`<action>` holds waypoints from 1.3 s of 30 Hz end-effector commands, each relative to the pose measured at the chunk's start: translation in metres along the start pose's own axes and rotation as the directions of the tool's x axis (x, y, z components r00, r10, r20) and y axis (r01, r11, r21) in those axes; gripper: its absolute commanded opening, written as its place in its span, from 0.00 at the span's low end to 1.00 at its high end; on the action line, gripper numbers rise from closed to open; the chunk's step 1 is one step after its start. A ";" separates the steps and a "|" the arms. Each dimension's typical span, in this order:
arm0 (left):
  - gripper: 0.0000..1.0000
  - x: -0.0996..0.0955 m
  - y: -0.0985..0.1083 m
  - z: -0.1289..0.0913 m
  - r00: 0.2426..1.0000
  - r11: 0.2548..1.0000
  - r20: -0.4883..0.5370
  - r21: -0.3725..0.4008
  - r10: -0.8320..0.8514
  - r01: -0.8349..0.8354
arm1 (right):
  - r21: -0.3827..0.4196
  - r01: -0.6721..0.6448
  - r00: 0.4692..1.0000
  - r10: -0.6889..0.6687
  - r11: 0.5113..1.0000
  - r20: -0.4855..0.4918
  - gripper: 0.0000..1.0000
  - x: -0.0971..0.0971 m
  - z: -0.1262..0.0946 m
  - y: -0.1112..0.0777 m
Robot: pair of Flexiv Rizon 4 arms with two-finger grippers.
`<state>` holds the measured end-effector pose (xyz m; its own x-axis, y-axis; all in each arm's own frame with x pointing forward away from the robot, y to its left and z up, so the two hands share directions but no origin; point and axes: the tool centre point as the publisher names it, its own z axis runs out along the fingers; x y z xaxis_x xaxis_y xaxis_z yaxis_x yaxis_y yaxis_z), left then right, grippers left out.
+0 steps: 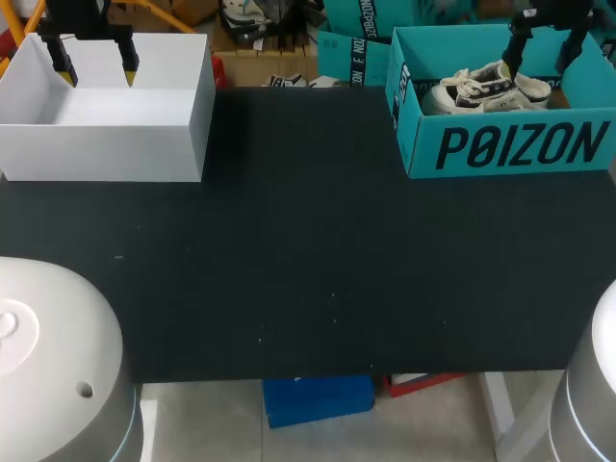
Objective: Take the shoe out of the shoebox, open the shoe tongue, remove and reinsert the insole, then place the shoe into the shoebox
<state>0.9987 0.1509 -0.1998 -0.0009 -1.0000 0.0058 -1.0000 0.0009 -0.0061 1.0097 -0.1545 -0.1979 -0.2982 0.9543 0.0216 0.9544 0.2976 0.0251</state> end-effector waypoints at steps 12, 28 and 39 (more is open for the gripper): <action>1.00 0.000 0.001 0.000 1.000 1.000 0.001 0.000 -0.001 0.001 | 0.126 0.662 0.728 -0.673 0.739 0.127 1.00 -0.030 -0.005 0.020; 1.00 0.000 0.001 0.000 1.000 1.000 0.001 0.000 -0.001 0.001 | 0.014 0.934 0.354 -0.927 0.358 0.122 1.00 -0.060 0.004 0.038; 1.00 0.000 0.001 0.000 1.000 1.000 0.001 0.000 -0.001 0.001 | 0.014 0.954 0.300 -0.952 0.301 0.062 1.00 -0.072 0.026 0.056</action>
<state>0.9986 0.1509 -0.1998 -0.0009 -1.0000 0.0058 -1.0000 0.0009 -0.0061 1.0714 -0.2032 -0.2182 -0.9943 0.0078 -0.1067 0.0080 1.0000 -0.0009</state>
